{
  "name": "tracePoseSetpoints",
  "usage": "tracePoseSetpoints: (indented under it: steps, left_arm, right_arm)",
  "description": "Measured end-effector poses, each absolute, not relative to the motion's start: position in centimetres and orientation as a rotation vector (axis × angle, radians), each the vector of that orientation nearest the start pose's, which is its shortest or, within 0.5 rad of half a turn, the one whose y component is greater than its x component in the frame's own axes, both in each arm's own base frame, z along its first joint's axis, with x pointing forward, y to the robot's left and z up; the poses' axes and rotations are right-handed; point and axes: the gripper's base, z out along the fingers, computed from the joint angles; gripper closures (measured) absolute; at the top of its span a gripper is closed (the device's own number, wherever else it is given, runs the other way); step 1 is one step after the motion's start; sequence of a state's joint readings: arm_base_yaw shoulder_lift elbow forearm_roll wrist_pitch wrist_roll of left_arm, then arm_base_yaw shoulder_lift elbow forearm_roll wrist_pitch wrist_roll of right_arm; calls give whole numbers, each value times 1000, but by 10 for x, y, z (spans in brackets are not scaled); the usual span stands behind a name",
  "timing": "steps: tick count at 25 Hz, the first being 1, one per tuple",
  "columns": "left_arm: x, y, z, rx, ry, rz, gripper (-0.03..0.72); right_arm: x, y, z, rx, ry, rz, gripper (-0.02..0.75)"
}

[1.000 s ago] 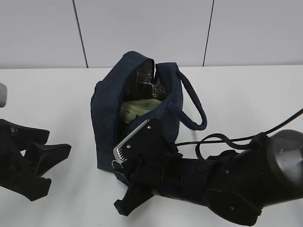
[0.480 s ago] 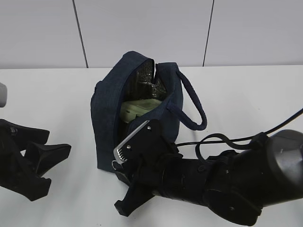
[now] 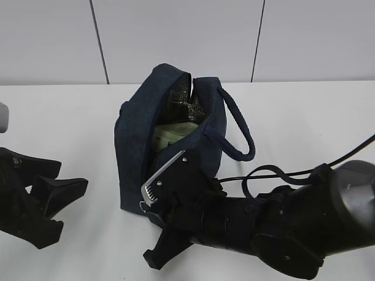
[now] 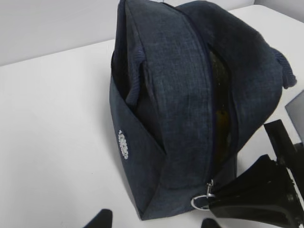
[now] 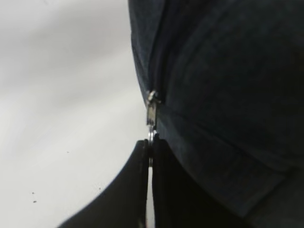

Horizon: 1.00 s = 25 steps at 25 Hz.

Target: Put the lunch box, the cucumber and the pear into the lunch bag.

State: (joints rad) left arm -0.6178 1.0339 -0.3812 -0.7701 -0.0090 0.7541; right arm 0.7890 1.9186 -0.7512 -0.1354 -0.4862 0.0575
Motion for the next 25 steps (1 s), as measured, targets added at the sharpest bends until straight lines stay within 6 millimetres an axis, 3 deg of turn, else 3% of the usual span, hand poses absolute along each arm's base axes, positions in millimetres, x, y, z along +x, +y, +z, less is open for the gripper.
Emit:
tracePoseSetpoints:
  steps: [3, 16, 25]
  left_arm:
    - [155, -109, 221, 634, 2056, -365, 346]
    - [155, -109, 221, 634, 2058, -364, 346]
    - [159, -112, 210, 651, 2112, -348, 346]
  right_arm:
    - [238, 247, 113, -955, 2020, 466, 738]
    - [234, 241, 148, -958, 2013, 444, 738]
    - [229, 235, 172, -981, 1990, 425, 738]
